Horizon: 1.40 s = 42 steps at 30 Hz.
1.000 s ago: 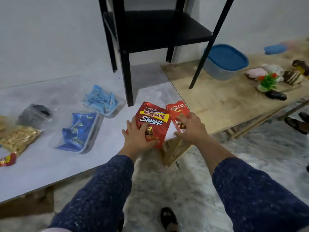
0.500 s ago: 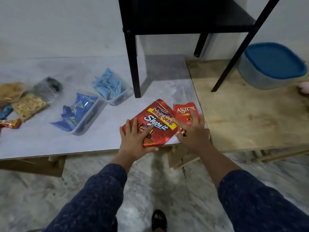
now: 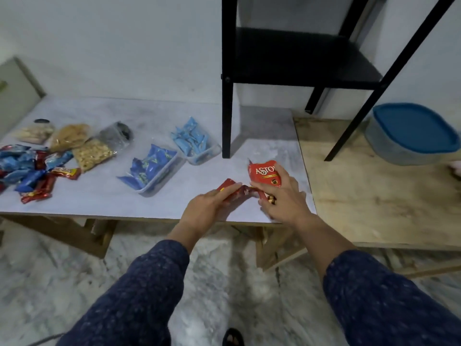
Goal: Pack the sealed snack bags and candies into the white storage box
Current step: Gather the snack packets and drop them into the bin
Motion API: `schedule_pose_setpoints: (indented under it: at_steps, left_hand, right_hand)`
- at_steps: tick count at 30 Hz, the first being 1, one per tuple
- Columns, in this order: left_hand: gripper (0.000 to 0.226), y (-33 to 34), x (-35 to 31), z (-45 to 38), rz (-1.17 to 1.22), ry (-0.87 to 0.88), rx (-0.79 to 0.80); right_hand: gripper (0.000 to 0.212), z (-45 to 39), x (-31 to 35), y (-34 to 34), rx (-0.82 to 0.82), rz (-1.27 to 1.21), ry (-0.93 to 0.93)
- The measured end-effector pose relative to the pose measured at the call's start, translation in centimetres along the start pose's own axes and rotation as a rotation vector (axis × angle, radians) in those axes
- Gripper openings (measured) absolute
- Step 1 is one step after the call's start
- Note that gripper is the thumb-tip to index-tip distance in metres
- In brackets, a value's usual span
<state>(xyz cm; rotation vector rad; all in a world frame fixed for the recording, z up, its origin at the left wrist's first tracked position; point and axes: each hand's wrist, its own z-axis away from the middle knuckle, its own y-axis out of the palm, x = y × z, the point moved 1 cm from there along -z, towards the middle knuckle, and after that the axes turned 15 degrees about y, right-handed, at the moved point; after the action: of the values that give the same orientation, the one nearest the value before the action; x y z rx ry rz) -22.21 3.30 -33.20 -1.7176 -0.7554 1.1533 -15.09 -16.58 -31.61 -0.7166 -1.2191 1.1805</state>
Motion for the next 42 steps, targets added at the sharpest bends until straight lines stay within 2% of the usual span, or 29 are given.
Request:
schedule_pose_setpoints:
  at_steps: [2, 6, 8, 14, 20, 25, 30, 42]
  left_hand:
    - [0.055, -2.8, -0.1, 0.8, 0.026, -0.044, -0.007]
    - [0.025, -8.0, 1.1, 3.0, 0.051, -0.122, -0.058]
    - [0.019, -10.9, 2.1, 4.7, 0.082, -0.179, -0.106]
    - [0.024, -21.0, 5.1, 13.0, -0.031, -0.302, -0.234]
    - [0.028, -31.7, 8.2, 25.4, -0.148, -0.439, -0.363]
    - [0.03, -38.4, 11.0, 37.4, -0.257, -0.575, -0.458]
    - [0.03, -41.7, 13.2, 49.0, -0.329, -0.763, -0.467]
    - [0.025, -42.9, 18.0, 71.5, -0.386, -1.264, -0.577]
  right_hand:
    - [0.041, 0.8, 2.2, -1.5, 0.04, -0.023, -0.029]
    - [0.037, 2.6, 7.8, -4.3, 0.108, -0.065, -0.094]
    - [0.035, 3.8, 11.1, -5.4, 0.126, -0.079, -0.143]
    - [0.036, 8.1, 22.4, -7.6, 0.1, -0.079, -0.306]
    - [0.036, 13.3, 36.8, -7.0, 0.06, -0.049, -0.513]
    - [0.036, 18.5, 49.7, -3.7, 0.101, -0.058, -0.702]
    - [0.036, 23.8, 60.9, 1.5, 0.197, -0.003, -0.901]
    - [0.04, 34.7, 84.1, 16.2, 0.388, 0.206, -1.381]
